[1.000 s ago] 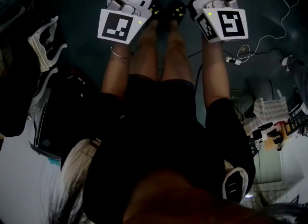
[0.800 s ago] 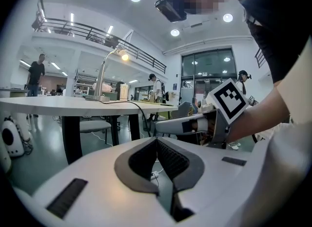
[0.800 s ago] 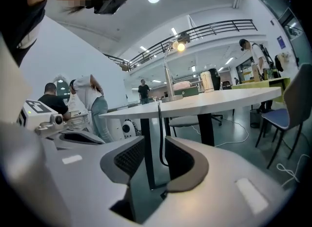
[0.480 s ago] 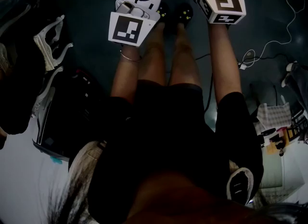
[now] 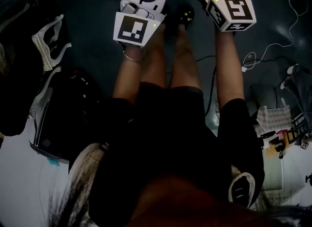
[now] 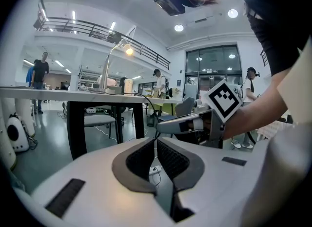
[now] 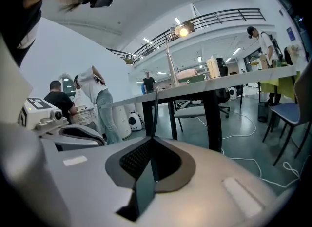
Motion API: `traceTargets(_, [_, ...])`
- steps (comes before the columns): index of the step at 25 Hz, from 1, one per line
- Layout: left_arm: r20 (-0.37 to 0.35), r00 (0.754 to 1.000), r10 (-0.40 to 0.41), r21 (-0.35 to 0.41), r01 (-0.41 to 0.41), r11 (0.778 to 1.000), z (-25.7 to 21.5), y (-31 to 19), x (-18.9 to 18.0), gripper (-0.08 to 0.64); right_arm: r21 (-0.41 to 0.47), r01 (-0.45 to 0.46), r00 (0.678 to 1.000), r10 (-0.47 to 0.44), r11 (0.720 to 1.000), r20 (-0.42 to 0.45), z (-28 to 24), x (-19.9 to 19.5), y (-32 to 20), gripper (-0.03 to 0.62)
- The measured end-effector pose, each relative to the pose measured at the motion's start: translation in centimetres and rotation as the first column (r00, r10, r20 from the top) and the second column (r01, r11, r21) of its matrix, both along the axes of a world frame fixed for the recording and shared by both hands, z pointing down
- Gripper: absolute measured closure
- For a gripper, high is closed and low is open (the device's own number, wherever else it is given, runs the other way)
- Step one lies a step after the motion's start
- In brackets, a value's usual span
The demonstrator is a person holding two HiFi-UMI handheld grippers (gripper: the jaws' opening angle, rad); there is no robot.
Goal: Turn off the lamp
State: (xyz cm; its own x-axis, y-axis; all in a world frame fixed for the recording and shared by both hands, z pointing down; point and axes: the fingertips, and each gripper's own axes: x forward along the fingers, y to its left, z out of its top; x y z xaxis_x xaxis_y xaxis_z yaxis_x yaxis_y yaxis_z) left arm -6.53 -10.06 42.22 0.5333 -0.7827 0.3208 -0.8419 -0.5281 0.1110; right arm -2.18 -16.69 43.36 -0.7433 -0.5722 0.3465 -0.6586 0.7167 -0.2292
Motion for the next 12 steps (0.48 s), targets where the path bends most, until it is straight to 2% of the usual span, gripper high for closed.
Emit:
traceTargets(7, [-0.031, 0.999, -0.009, -0.028, 0.008, 1.0, 0.9, -0.7, 1.5, 0.552, -0.016, 0.043, 0.997, -0.042, 0.999, 0.062, -2.0, 1.4, 1.9, 0.58])
traceTargets(12, [-0.037, 0.999, 0.014, -0.038, -0.015, 0.999, 1.8, -1.1, 2.3, 0.552, 0.002, 0.061, 0.995, -0.061, 0.998, 0.083, -4.0, 1.6, 2.6, 0.58])
